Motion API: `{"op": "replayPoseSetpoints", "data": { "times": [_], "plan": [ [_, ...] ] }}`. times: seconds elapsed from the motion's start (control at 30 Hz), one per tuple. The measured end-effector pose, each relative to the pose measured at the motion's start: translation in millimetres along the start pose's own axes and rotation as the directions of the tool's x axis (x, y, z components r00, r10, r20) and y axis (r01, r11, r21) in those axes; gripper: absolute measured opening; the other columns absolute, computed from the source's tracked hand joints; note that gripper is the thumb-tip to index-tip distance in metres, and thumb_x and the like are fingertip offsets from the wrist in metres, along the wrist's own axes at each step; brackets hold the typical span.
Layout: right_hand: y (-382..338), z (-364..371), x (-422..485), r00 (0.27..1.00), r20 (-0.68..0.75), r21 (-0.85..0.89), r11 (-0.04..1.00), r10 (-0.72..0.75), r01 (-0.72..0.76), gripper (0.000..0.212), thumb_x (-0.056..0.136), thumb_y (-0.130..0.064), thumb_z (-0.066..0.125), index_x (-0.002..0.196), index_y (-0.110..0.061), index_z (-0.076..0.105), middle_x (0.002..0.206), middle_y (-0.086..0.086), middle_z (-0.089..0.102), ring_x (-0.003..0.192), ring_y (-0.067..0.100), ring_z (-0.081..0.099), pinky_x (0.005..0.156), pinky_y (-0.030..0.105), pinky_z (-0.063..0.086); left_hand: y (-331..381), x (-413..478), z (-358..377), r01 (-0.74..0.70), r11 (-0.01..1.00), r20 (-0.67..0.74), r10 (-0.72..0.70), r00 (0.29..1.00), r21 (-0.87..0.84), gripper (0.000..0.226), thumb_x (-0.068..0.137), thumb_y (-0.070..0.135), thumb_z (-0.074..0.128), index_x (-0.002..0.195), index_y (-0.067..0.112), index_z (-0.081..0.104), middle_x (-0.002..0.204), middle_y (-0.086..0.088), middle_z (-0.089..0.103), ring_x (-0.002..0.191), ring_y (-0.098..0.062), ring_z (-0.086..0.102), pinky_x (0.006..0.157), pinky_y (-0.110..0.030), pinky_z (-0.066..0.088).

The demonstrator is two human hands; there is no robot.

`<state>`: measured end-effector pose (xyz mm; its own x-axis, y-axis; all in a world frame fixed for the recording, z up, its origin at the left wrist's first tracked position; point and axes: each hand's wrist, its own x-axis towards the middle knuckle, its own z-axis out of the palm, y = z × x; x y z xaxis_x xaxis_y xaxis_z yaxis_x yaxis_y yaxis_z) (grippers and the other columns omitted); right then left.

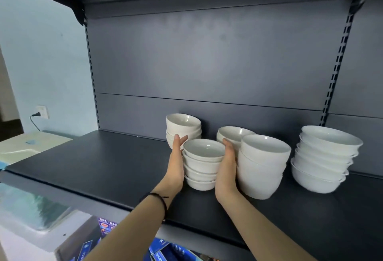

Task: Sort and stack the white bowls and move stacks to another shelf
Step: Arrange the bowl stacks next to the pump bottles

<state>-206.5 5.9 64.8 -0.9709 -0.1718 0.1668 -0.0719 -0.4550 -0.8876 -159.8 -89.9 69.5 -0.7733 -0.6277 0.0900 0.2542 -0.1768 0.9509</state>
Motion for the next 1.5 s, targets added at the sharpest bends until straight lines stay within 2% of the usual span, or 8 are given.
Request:
{"op": "replayPoseSetpoints", "data": {
  "times": [0.07,0.2,0.33,0.57,0.9,1.07,1.2,1.5],
  "plan": [
    [2,5,1,1.0,-0.008,0.002,1.0,0.013,-0.013,0.049,0.091,-0.051,0.049,0.127,-0.022,0.065,0.125,-0.003,0.069,0.119,0.015,0.061,0.112,0.042,0.042,-3,5,3,-0.013,1.0,0.02,0.013,1.0,-0.006,0.051,0.095,0.063,0.029,0.115,0.032,0.065,0.099,0.003,0.076,0.09,-0.01,0.072,0.08,-0.029,0.051],
    [8,4,4,1.0,0.002,-0.006,1.0,0.013,-0.013,0.054,0.083,-0.057,0.051,0.123,-0.025,0.068,0.122,-0.004,0.071,0.118,0.015,0.063,0.11,0.045,0.043,-15,5,2,-0.058,0.998,0.05,0.059,0.997,-0.02,0.059,0.085,0.071,0.039,0.115,0.031,0.069,0.112,-0.004,0.074,0.108,-0.021,0.068,0.104,-0.046,0.045],
    [12,3,0,1.0,0.002,-0.027,1.0,-0.01,0.01,0.058,0.082,-0.059,0.049,0.13,-0.03,0.063,0.13,-0.01,0.065,0.124,0.009,0.057,0.114,0.041,0.039,-21,4,1,-0.111,0.993,0.018,0.112,0.994,-0.028,0.045,0.095,0.058,0.037,0.121,0.034,0.064,0.113,0.002,0.073,0.108,-0.014,0.068,0.104,-0.041,0.045],
    [12,6,-1,0.999,-0.039,-0.023,1.0,0.007,-0.008,0.048,0.083,-0.054,0.051,0.121,-0.031,0.069,0.122,-0.009,0.071,0.12,0.013,0.062,0.111,0.044,0.042,-20,2,1,-0.143,0.988,0.006,0.143,0.99,-0.05,0.058,0.081,0.069,0.046,0.121,0.032,0.065,0.118,0.0,0.071,0.113,-0.019,0.065,0.105,-0.045,0.044],
    [13,10,-6,0.994,-0.111,-0.096,0.995,0.022,-0.033,0.044,0.082,-0.053,0.05,0.113,-0.033,0.073,0.116,-0.006,0.074,0.114,0.018,0.066,0.107,0.048,0.046,-17,-1,0,-0.071,0.99,0.001,0.072,0.997,-0.124,0.045,0.078,0.065,0.053,0.11,0.037,0.07,0.114,0.002,0.072,0.108,-0.02,0.067,0.103,-0.046,0.047],
    [-5,21,-33,0.989,-0.102,-0.156,0.984,-0.107,0.09,0.044,0.078,-0.05,0.043,0.114,-0.044,0.068,0.121,-0.015,0.069,0.117,0.009,0.061,0.108,0.041,0.046,-4,-16,-7,-0.002,0.964,-0.011,-0.001,1.0,-0.268,0.036,0.086,0.053,0.053,0.108,0.031,0.072,0.106,-0.003,0.075,0.103,-0.024,0.069,0.101,-0.049,0.048],
    [-13,17,-50,0.981,-0.126,-0.127,0.984,-0.144,0.128,0.045,0.08,-0.05,0.046,0.117,-0.036,0.067,0.12,-0.007,0.071,0.116,0.016,0.064,0.105,0.047,0.048,9,-35,-7,0.023,0.957,0.085,0.002,0.996,-0.29,0.038,0.095,0.046,0.044,0.106,0.024,0.073,0.103,-0.005,0.076,0.103,-0.026,0.069,0.097,-0.048,0.05],
    [-50,-3,-85,0.93,-0.316,-0.138,0.979,-0.186,0.149,0.042,0.086,-0.053,0.048,0.118,-0.036,0.069,0.119,-0.002,0.072,0.113,0.022,0.067,0.104,0.048,0.049,40,-74,15,0.038,0.969,0.314,0.042,0.949,-0.243,0.05,0.067,0.063,0.057,0.104,0.033,0.073,0.107,-0.001,0.075,0.103,-0.024,0.068,0.098,-0.052,0.05]
  ]
}}
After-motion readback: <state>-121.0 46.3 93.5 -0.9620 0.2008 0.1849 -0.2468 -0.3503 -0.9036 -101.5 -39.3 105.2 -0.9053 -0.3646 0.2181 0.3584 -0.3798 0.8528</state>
